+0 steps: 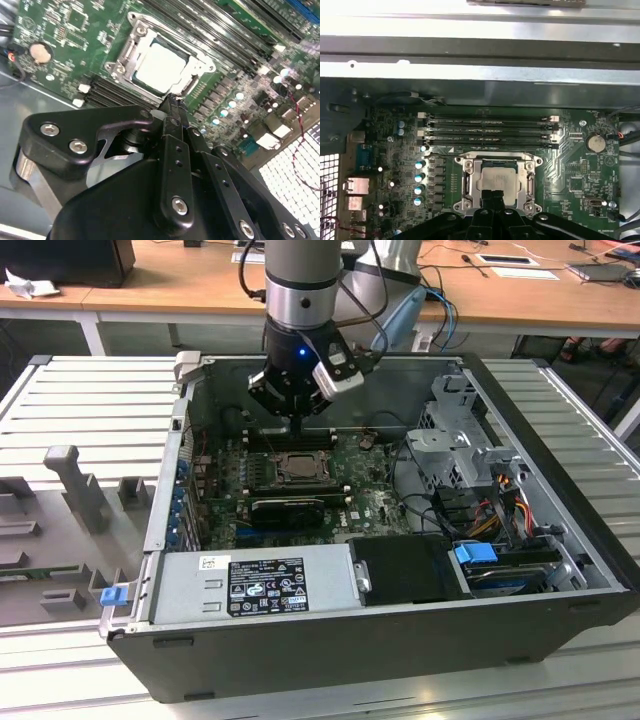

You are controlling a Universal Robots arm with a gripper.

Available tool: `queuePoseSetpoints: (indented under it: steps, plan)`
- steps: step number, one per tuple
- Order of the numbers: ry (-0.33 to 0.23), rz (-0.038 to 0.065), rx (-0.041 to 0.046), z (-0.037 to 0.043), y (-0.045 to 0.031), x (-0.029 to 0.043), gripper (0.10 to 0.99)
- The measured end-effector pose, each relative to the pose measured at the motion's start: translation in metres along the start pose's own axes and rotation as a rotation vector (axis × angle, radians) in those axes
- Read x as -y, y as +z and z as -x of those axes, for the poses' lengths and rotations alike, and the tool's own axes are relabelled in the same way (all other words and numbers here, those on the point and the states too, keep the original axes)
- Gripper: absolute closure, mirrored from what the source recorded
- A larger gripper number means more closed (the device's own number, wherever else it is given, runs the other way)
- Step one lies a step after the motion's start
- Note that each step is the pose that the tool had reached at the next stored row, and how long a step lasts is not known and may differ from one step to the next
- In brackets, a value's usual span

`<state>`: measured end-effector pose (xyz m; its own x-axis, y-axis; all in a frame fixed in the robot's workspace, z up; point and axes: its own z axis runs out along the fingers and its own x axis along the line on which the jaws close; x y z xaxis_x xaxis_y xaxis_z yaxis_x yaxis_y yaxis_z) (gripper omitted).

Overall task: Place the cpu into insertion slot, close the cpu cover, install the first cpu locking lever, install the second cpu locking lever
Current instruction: 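Install the first cpu locking lever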

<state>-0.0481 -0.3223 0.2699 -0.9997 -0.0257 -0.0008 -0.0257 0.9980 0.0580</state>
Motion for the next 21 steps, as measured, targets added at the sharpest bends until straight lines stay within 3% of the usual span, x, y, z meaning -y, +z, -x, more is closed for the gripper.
queuePoseSetpoints:
  steps: [8, 11, 21]
  plan:
    - [-0.001, 0.000, 0.0013, -0.0185, 0.0006, -0.0005, 0.980]
    - [-0.001, 0.000, 0.0012, -0.0306, 0.0014, -0.0007, 0.980]
    - [-0.002, 0.001, 0.0012, -0.0599, 0.0036, -0.0014, 0.980]
